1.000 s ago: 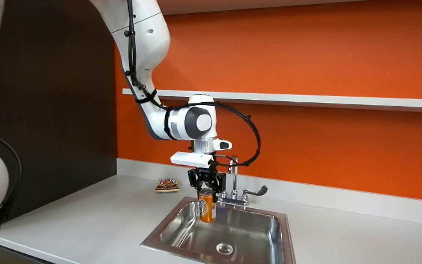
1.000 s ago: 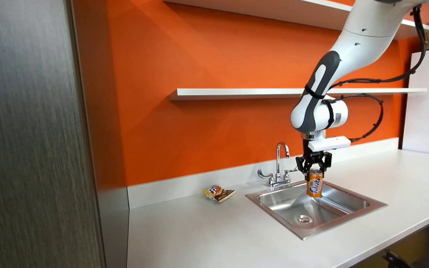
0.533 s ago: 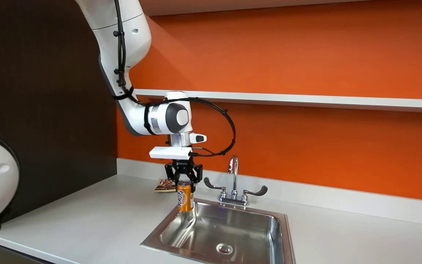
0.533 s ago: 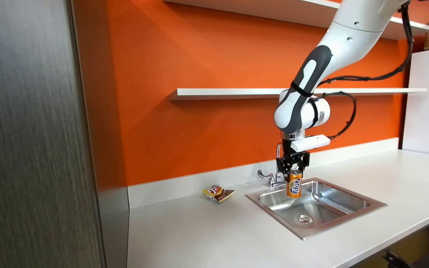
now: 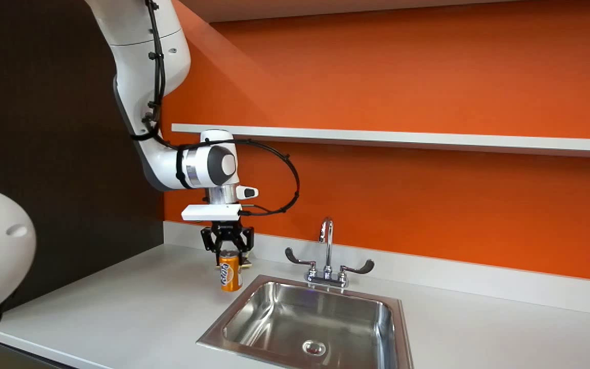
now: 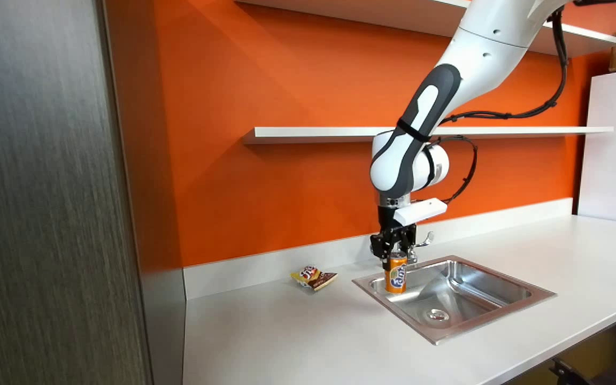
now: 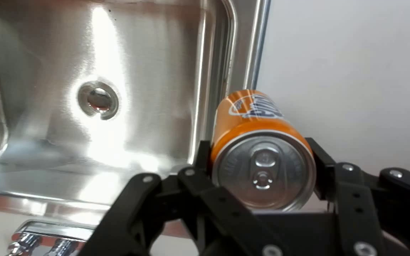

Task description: Remove the can from the sink

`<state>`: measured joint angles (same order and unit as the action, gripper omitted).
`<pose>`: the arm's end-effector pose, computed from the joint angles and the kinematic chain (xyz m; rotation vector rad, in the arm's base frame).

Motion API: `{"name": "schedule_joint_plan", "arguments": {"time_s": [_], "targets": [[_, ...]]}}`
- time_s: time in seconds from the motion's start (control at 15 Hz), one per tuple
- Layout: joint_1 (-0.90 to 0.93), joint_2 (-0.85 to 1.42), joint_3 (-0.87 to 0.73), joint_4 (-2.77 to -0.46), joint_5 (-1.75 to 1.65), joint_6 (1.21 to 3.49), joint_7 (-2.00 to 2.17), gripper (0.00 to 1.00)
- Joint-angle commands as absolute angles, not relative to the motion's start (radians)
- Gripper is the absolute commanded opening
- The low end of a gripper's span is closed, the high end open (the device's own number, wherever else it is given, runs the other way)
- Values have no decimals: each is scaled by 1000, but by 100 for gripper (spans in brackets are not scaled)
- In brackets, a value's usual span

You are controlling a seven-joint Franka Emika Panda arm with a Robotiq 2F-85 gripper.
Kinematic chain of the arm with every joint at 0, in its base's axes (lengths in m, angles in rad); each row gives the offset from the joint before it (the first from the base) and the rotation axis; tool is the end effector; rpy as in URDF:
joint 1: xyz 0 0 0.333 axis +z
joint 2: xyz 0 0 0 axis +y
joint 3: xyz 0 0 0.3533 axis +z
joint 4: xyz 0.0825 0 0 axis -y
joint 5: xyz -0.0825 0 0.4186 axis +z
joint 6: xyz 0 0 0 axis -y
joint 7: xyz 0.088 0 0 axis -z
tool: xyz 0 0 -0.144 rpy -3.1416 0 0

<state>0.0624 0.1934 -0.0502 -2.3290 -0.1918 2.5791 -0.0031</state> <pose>0.5550 0.0059 0.2322 3.0126 0.2658 0.0856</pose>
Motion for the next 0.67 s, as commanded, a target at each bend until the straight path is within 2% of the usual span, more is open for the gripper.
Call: {"name": "schedule_joint_plan", "arguments": {"time_s": [0.0,0.6], "targets": [[77,209,-29,-2314,-233,2556,17,39],[110,280,-14,-2318,-236,2567,13,39]]}}
